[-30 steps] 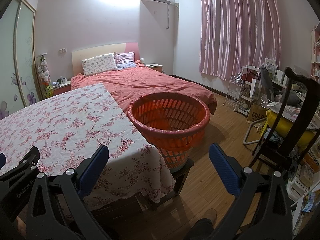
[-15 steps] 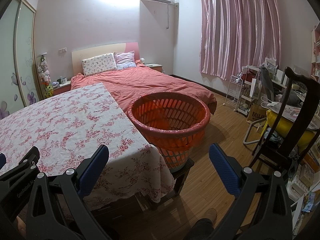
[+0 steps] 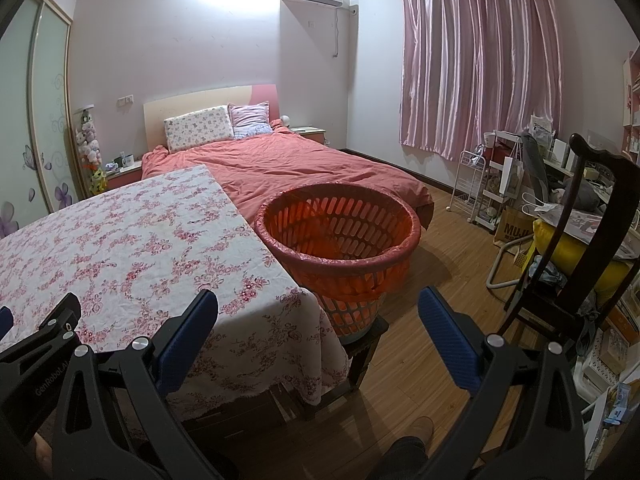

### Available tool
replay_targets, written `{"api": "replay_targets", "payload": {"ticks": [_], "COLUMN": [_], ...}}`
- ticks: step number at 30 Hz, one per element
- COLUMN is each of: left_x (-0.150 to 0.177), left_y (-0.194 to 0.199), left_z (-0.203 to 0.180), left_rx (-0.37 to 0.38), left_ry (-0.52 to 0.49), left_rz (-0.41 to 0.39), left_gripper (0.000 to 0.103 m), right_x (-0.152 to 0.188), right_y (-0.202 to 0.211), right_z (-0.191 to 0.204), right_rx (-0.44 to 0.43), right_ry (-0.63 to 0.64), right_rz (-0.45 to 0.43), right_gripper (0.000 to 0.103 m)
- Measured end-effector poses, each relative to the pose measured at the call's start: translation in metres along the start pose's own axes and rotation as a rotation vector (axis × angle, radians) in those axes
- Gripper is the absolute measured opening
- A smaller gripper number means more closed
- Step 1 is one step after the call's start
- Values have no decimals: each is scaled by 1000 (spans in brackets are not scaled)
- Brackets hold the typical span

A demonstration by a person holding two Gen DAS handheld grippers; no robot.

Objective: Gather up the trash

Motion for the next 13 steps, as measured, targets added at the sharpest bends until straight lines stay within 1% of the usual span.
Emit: {"api": "replay_targets", "payload": {"ticks": [13], "left_x": [1], "left_y": [0], "left_z": [0], "left_rx": [1], "left_ry": [2], "left_rz": [4], "left_gripper": [99], "right_x": [-1], "right_y": [0], "right_z": [-1], "right_rx": [0], "right_ry": [0], "right_rz": [0], "right_gripper": [99]}}
Point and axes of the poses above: each gripper's, at about its wrist camera, not at the fingertips, and y roughly against the way its jaws point, z to its left, x to its underside, the point moved 1 cm from there along -y, roughly the way its jaws point, and after that the axes turned 6 degrees about -y, right-handed, at the moved point
